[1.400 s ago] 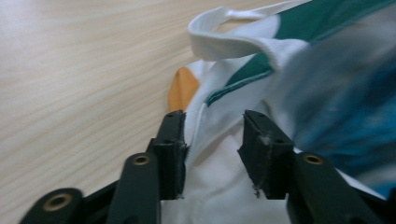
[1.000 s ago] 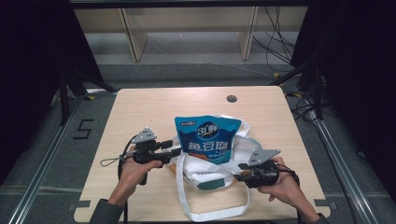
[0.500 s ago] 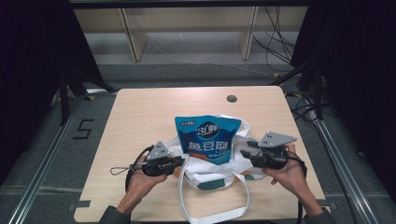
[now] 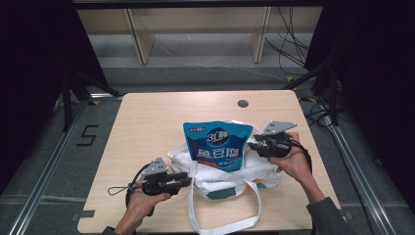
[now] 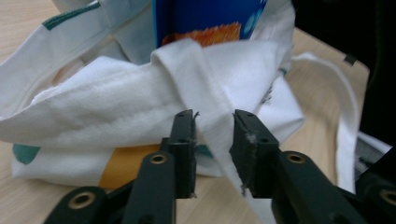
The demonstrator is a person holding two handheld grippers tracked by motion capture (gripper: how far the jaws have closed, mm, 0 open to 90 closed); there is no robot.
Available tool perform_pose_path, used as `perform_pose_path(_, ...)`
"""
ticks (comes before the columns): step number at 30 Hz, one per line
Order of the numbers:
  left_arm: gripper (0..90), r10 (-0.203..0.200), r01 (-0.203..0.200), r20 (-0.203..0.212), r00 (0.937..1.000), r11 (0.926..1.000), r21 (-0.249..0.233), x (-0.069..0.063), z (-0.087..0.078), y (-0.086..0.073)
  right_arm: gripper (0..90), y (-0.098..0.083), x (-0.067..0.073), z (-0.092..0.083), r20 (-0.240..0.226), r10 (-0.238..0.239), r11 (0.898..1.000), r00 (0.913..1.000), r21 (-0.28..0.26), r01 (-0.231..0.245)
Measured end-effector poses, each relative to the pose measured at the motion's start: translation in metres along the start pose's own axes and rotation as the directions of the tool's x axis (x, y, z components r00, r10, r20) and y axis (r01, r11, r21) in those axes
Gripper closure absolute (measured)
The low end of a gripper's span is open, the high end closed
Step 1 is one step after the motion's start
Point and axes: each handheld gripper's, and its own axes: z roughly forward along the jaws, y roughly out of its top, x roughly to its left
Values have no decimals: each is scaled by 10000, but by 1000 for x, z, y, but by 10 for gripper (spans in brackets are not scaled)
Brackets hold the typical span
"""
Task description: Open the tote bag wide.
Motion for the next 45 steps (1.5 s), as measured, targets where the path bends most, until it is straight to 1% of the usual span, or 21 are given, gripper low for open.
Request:
perform_pose_path(2, 514, -126, 127, -158, 9998, 9999, 81, -3, 1, 1, 605, -1, 0, -3, -56, 121, 9999, 9999, -41, -122)
perform_pose_path(8, 470, 25, 13, -521, 9986, 9973, 732, -12, 16, 2, 594, -2, -1, -1, -138, 173, 9998, 9998, 83, -172)
perform_pose_path(10, 593, 256, -194, -721, 9971, 9962, 855, -11, 19, -1, 600, -2, 0, 2, -12, 187, 9998, 9998, 46, -187)
perform_pose_path(11, 593, 284, -225, -683, 9973, 9960, 860, -11, 19, -2, 600, -2, 0, 2, -12, 187, 9998, 9998, 46, -187)
perform_pose_path(12, 703, 778, -691, -985, 9921, 9936, 894, -11, 18, -4, 611, -2, 1, 2, -18, 187, 9997, 9998, 130, -187)
perform_pose_path(14, 860, 1827, -1640, -1404, 9731, 9772, 1350, -13, 12, -9, 716, -2, 1, 3, 57, -57, 10000, 10000, 35, 56)
perform_pose_path(16, 865, 1926, -1737, -1380, 9715, 9751, 1380, -16, 11, -12, 748, -1, 3, 4, 85, 32, 9999, 10000, 103, -33)
perform_pose_path(19, 870, 2749, -2486, -1249, 9533, 9494, 1921, -23, 9, -23, 812, 1, 2, 6, 568, -469, 9989, 9973, 125, 462)
perform_pose_path(20, 870, 2723, -2450, -1149, 9553, 9471, 2075, -25, 9, -29, 821, 2, 1, 7, 699, -496, 9986, 9963, 216, 482)
perform_pose_path(23, 871, 3244, -2836, -996, 9407, 9127, 2944, -26, 11, -45, 837, 2, -8, 17, 1176, -600, 9972, 9912, 524, 542)
perform_pose_path(26, 871, 3242, -2812, -956, 9411, 9079, 3108, -25, 15, -50, 845, -5, -22, 37, 1624, -313, 9935, 9862, 1134, 129)
perform_pose_path(28, 871, 3446, -2979, -904, 9344, 8948, 3327, -24, 16, -51, 848, -16, -30, 56, 1655, -179, 9881, 9860, 1535, -79)
perform_pose_path(29, 872, 3253, -2845, -783, 9424, 9022, 3241, -24, 17, -51, 849, -21, -33, 64, 1637, -100, 9844, 9865, 1751, -190)
perform_pose_path(30, 871, 3234, -2815, -843, 9425, 9041, 3214, -24, 17, -52, 849, -30, -35, 78, 1576, 9, 9801, 9875, 1959, -321)
perform_pose_path(33, 871, 3270, -2842, -843, 9413, 9018, 3257, -22, 17, -52, 848, -32, -36, 82, 1608, 10, 9798, 9870, 1972, -331)
perform_pose_path(36, 852, 3109, -2705, -806, 9470, 9074, 3217, -23, 15, -49, 840, -32, -35, 81, 1627, 10, 9805, 9867, 1935, -329)
perform_pose_path(37, 790, 3036, -2683, -659, 9505, 9092, 3183, -23, 13, -47, 820, -30, -35, 76, 1594, 162, 9785, 9871, 2007, -484)
perform_pose_path(39, 662, 2804, -2596, -426, 9589, 9281, 2669, -29, 5, -40, 745, -19, -32, 55, 1608, 517, 9879, 9856, 1365, -740)
perform_pose_path(41, 628, 2880, -2681, -588, 9558, 9362, 2273, -34, -7, -28, 732, -15, -29, 46, 1501, 564, 9918, 9871, 1052, -727)
perform_pose_path(42, 577, 2664, -2518, -547, 9623, 9487, 1910, -37, -12, -23, 718, -12, -26, 36, 1251, 609, 9939, 9903, 838, -717)
perform_pose_path(45, 495, 2139, -2063, -521, 9755, 9707, 1234, -39, -27, -8, 680, -7, -17, 9, 441, 440, 9990, 9981, -87, -437)
